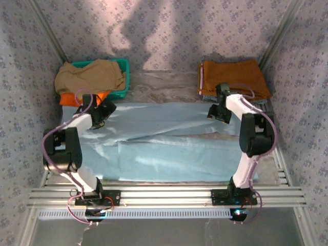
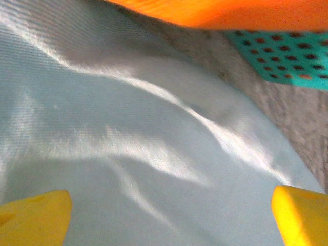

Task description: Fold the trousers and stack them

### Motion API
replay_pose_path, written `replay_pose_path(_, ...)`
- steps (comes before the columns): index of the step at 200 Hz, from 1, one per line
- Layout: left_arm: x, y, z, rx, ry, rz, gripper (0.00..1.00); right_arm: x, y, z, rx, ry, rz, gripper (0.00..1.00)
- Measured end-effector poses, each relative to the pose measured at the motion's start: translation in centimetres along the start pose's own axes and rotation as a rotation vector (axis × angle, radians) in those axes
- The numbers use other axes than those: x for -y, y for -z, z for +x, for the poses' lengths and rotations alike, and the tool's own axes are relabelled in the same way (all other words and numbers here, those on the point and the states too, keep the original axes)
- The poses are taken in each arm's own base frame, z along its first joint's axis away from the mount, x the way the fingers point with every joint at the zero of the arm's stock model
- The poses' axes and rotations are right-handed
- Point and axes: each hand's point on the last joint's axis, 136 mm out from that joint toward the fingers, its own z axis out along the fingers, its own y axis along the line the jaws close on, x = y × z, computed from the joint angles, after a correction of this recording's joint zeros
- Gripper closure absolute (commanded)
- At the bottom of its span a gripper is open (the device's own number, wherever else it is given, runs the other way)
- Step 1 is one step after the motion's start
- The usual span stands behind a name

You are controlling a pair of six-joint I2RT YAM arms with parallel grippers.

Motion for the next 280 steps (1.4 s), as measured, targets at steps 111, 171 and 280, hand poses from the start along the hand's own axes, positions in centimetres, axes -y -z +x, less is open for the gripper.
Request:
replay_pose_path(111,9.3,-4.2,8.3,-0.128,-0.183,0.070,0.02,-16.5,0.3,8.2,-0.027,0.335,-0.211,0.37)
replay_pose_path(171,15.2,-8.1,5.2,-0.062,-0.156,0.162,0.02,-15.8,-2.1,9.3,-0.062,0.324,-0.222,0.38)
replay_pose_path(280,18.2,-12.9,2.6,0.026,-0.215,0.190,0.05,-14.1,-2.0,10.0,-0.062,0.312,-0.292,0.39)
